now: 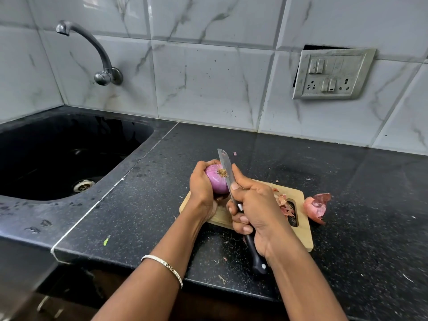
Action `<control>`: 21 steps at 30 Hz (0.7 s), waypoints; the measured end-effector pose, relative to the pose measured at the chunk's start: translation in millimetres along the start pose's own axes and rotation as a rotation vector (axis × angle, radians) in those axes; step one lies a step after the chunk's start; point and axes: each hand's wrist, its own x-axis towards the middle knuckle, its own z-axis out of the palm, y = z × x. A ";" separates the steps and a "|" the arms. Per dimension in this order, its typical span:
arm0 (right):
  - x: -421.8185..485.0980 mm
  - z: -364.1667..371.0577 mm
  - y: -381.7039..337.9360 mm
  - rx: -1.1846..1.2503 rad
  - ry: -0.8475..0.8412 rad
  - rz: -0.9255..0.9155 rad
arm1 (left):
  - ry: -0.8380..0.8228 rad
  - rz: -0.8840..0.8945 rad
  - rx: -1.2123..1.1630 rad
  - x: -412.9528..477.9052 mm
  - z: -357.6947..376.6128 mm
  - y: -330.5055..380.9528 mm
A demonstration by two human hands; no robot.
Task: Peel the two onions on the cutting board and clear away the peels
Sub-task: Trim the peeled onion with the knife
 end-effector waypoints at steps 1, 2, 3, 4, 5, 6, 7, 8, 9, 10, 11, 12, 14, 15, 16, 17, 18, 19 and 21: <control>1.3 -0.1 -0.7 0.009 -0.003 0.013 | 0.000 0.001 -0.003 1.0 -0.2 -0.5; 2.0 -0.6 -1.7 0.015 -0.003 0.023 | -0.001 0.002 -0.007 2.0 -0.6 -1.1; 2.5 -0.4 -2.6 0.021 -0.003 0.031 | -0.004 0.005 -0.011 2.9 -0.5 -1.6; 2.9 -0.1 -3.6 0.026 -0.005 0.038 | -0.006 0.011 -0.015 3.5 -0.6 -2.0; 3.7 0.2 -4.5 0.029 -0.008 0.045 | -0.006 0.017 -0.021 4.2 -0.2 -2.3; 4.8 1.1 -5.5 0.030 -0.010 0.054 | -0.002 0.022 -0.026 4.4 0.1 -2.3; 5.8 2.2 -6.5 0.028 -0.010 0.063 | 0.004 0.028 -0.032 4.8 -0.2 -2.2; 6.9 3.1 -7.5 0.025 -0.010 0.070 | 0.010 0.032 -0.040 5.3 -0.6 -2.1; 8.1 3.8 -8.4 0.024 -0.011 0.075 | 0.013 0.035 -0.049 6.2 -0.9 -2.2; 8.9 4.4 -9.2 0.026 -0.009 0.081 | 0.014 0.039 -0.053 6.6 -1.1 -2.8; 9.5 5.0 -9.8 0.032 -0.008 0.087 | 0.016 0.045 -0.051 7.1 -1.4 -3.3; 10.7 5.3 -10.5 0.039 -0.010 0.094 | 0.021 0.056 -0.045 7.6 -1.5 -3.2; 13.1 5.0 -11.6 0.051 -0.017 0.113 | 0.033 0.093 -0.026 10.1 -1.8 -4.1; 13.5 5.2 -11.8 0.060 -0.020 0.125 | 0.038 0.121 -0.017 11.7 -2.5 -5.7; 13.2 5.7 -11.8 0.070 -0.022 0.130 | 0.045 0.152 -0.005 13.0 -3.3 -7.2; 12.7 6.8 -10.9 0.077 -0.021 0.128 | 0.048 0.183 0.013 14.3 -4.3 -8.6; 11.8 8.1 -9.5 0.083 -0.017 0.121 | 0.046 0.215 0.041 15.4 -5.5 -10.1; 10.6 9.6 -8.3 0.089 -0.011 0.112 | 0.034 0.248 0.079 15.7 -6.5 -11.3; 9.0 12.2 -6.3 0.106 -0.006 0.099 | 0.041 0.303 0.168 16.4 -8.7 -12.5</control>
